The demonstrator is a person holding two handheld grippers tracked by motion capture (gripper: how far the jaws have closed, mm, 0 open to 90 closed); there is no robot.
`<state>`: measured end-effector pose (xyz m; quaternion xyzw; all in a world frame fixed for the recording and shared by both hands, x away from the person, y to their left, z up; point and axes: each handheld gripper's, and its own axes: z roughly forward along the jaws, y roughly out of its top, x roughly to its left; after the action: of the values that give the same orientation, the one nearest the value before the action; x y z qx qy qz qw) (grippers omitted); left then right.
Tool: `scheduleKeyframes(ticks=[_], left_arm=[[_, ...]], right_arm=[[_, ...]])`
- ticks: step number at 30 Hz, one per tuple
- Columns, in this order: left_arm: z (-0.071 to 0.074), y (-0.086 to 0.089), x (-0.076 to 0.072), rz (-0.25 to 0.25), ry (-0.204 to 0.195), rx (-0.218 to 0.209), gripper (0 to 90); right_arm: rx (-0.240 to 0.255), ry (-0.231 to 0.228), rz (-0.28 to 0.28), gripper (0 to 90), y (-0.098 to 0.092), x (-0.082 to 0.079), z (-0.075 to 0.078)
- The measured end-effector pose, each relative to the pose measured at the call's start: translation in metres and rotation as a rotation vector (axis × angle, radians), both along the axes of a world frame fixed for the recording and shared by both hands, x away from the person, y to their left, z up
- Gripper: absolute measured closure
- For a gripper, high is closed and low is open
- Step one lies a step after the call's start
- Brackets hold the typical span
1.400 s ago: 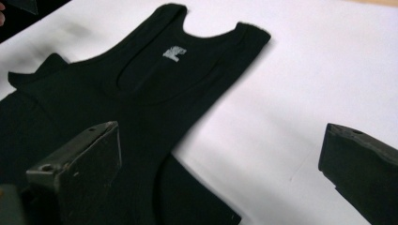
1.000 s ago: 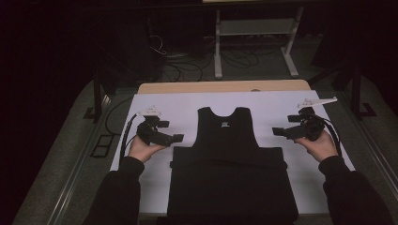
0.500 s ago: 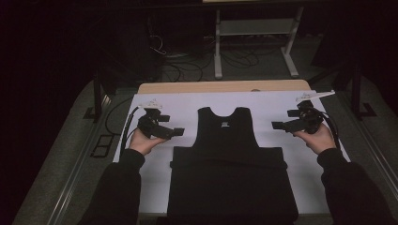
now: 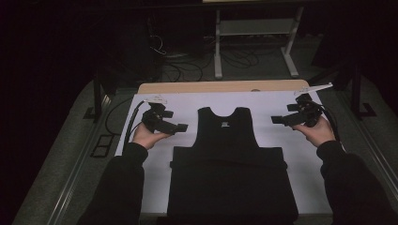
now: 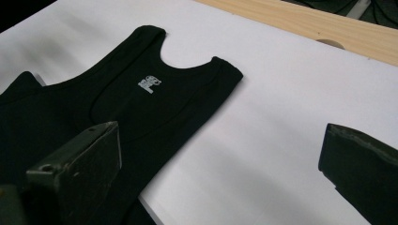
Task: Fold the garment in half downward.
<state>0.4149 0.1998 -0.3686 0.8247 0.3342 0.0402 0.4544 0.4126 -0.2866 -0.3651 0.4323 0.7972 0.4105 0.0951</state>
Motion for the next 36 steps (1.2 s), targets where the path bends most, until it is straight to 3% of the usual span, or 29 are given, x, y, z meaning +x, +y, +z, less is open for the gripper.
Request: scheduleKeyframes(ticks=[12, 15, 22, 36], left_arm=[[0.0, 0.002, 0.016, 0.026, 0.003, 0.001, 0.0], [-0.001, 0.004, 0.02, 0.038, -0.017, -0.006, 0.0], [-0.003, 0.002, 0.029, 0.051, -0.01, -0.023, 0.0], [0.0, -0.001, 0.053, 0.057, 0.01, 0.007, 0.0]], right_arm=[[-0.006, 0.009, 0.009, 0.0, 0.006, 0.014, -0.003], [-0.006, 0.009, 0.011, 0.0, 0.008, 0.017, -0.005], [-0.007, 0.009, 0.029, 0.0, 0.016, 0.023, -0.002], [-0.019, 0.002, 0.029, 0.0, 0.025, 0.041, 0.004]])
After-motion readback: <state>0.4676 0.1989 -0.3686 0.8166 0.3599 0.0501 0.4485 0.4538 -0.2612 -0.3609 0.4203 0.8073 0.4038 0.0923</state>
